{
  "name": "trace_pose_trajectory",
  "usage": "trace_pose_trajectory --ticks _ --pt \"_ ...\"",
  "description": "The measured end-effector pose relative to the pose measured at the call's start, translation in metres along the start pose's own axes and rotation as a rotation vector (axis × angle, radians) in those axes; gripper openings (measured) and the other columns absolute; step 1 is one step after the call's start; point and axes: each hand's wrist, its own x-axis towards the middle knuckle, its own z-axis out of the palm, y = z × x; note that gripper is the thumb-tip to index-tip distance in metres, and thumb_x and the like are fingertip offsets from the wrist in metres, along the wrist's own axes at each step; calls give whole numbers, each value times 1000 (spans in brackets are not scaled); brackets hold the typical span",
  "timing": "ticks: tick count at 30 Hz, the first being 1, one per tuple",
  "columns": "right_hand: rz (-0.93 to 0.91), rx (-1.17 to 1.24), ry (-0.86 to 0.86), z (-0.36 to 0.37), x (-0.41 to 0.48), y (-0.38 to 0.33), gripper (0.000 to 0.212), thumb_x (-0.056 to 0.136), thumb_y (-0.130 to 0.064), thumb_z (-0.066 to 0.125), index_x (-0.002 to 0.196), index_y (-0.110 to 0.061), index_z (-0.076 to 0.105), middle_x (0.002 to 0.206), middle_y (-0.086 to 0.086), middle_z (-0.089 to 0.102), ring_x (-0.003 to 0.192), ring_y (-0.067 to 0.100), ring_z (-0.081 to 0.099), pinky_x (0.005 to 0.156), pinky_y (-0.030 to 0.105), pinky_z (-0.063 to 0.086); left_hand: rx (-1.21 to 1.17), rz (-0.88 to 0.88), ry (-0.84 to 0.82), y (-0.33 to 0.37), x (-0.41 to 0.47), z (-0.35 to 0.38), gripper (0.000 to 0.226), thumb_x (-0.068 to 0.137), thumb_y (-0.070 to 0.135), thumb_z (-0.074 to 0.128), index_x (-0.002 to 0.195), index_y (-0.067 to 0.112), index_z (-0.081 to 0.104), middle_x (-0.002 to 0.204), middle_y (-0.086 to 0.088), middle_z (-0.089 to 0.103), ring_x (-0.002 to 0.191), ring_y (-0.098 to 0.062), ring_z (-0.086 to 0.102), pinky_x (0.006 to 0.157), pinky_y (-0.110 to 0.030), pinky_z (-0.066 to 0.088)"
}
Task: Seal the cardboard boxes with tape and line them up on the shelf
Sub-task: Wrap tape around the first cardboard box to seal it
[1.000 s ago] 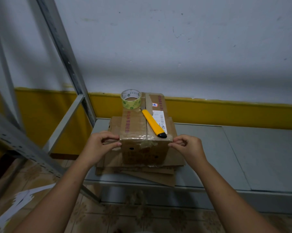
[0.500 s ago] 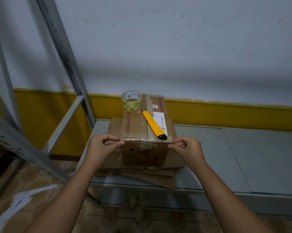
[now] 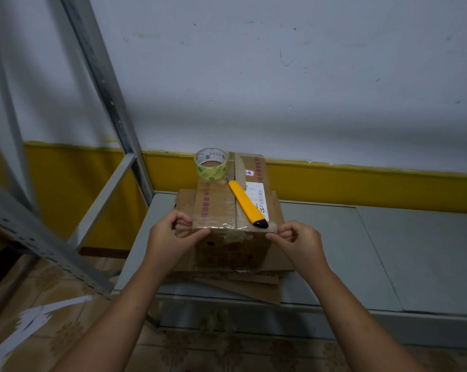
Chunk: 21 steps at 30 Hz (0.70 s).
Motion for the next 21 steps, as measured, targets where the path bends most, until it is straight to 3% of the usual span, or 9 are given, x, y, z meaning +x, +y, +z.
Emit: trace_pose_trajectory --ticks 4,7,10,13,16,21 --pt "-35 -2 62 10 -1 2 19 82 -29 86 78 -22 69 60 -6 62 61 8 59 59 13 47 28 86 128 5 -5 15 39 73 18 96 90 9 62 85 0 71 84 -2 72 68 -17 59" --pt "-37 17 83 11 -2 3 21 81 -29 87 78 -21 68 60 -8 61 59 5 58 58 13 47 14 103 132 3 -6 17 38 75 18 95 92 11 62 87 1 70 85 -1 70 69 -17 59" --pt "-18 53 46 9 -2 3 22 80 -25 88 80 -18 67 61 -7 62 58 1 57 59 11 46 26 77 69 0 -4 13 43 79 23 93 106 21 59 96 1 67 89 -5 69 72 -24 62" --pt "-16 77 41 8 -3 0 23 80 -22 88 82 -15 66 63 -4 62 58 1 56 59 12 47 130 107 61 -3 -2 14 48 84 30 88 121 26 57 109 5 60 97 0 63 73 -18 59" --pt "-4 87 34 9 -4 -2 23 81 -21 88 82 -14 65 63 -5 61 58 1 56 59 12 47 201 172 69 -4 -1 15 47 85 32 87 124 25 61 115 7 55 101 3 59 75 -12 56" --pt "115 156 -69 -3 3 -9 38 77 -37 89 99 -21 63 78 -2 63 68 9 58 64 22 52 267 131 -9 0 9 3 37 88 58 76 116 42 60 120 14 51 95 -5 62 78 -31 60"
